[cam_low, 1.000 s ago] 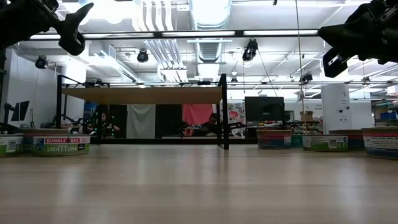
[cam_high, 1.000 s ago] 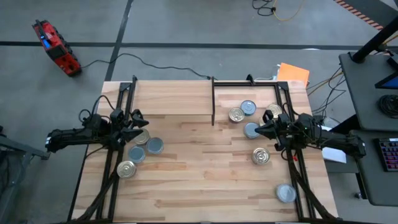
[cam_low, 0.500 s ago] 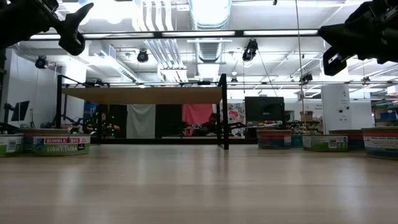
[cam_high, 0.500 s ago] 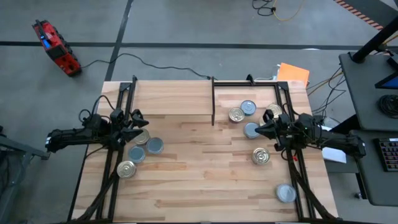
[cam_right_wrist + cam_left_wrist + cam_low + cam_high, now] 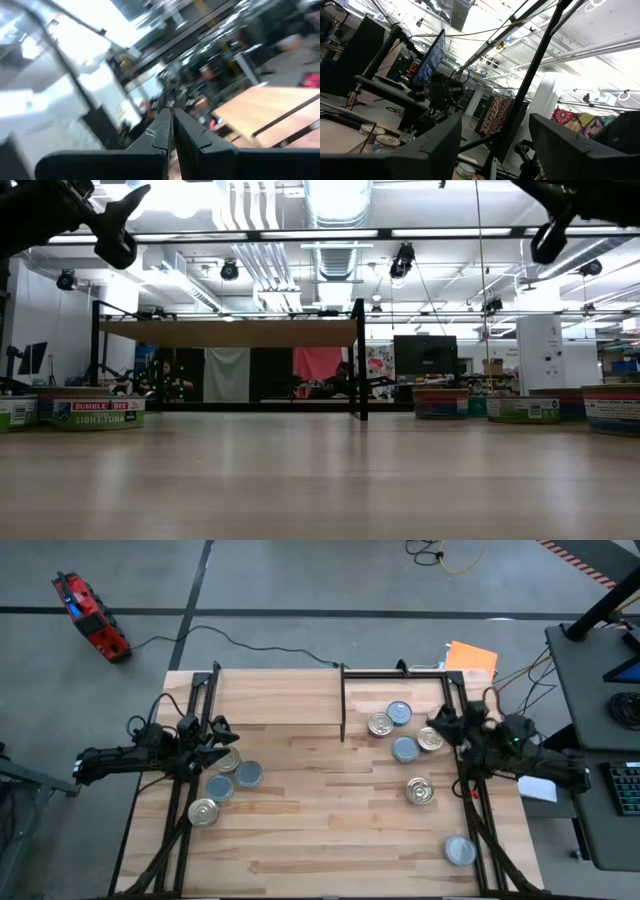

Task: Stack canned seafood by type on shelf
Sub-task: Put the green tuna can on the shelf

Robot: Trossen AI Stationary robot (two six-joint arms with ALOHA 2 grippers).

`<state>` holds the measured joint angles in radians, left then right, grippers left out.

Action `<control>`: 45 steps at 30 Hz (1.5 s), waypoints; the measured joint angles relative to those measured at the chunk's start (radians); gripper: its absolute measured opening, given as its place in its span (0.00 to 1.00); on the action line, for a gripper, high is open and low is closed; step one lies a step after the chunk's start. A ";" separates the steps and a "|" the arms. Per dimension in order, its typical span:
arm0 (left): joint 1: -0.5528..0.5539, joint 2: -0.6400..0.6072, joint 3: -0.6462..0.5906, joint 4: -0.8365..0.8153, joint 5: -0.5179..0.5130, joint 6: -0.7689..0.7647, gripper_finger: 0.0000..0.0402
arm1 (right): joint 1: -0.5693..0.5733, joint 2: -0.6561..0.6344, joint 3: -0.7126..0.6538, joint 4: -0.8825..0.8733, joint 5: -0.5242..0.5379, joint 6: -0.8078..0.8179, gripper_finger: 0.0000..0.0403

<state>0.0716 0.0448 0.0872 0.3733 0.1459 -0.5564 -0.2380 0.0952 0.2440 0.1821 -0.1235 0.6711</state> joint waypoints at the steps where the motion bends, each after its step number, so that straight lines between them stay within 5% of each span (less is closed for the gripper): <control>1: 0.000 0.000 0.000 0.000 0.000 0.000 0.54 | 0.000 0.014 0.031 -0.021 0.037 0.017 0.03; 6: 0.000 0.000 0.000 0.018 -0.043 0.000 0.54 | 0.000 0.144 0.209 -0.208 0.140 0.071 0.03; 12: 0.000 0.000 0.000 0.122 -0.300 -0.207 0.54 | 0.000 0.369 0.432 -0.540 0.217 0.131 0.03; 18: 0.000 0.000 0.000 0.138 -0.519 -0.230 0.54 | 0.000 0.575 0.621 -0.862 0.290 0.121 0.03; 21: 0.000 0.000 0.000 0.166 -0.524 -0.225 0.54 | -0.001 0.656 0.687 -0.940 0.309 0.051 0.03; 26: -0.001 0.043 0.086 0.092 -0.389 -0.155 0.54 | 0.000 0.769 0.768 -0.973 0.306 -0.140 0.03; 31: -0.001 0.190 0.276 -0.150 -0.390 -0.071 0.54 | -0.001 0.858 0.849 -0.997 0.309 -0.263 0.03; 40: -0.001 0.508 0.691 -0.976 -0.408 -0.085 0.54 | -0.018 0.949 0.928 -1.146 0.310 -0.254 0.03; 45: -0.001 0.651 0.836 -1.174 -0.424 -0.081 0.54 | -0.018 0.964 0.926 -1.160 0.302 -0.261 0.03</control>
<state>0.0708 0.6961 0.9236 -0.8010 -0.2779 -0.6377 -0.2558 1.0590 1.1698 -0.9784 0.1789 0.4099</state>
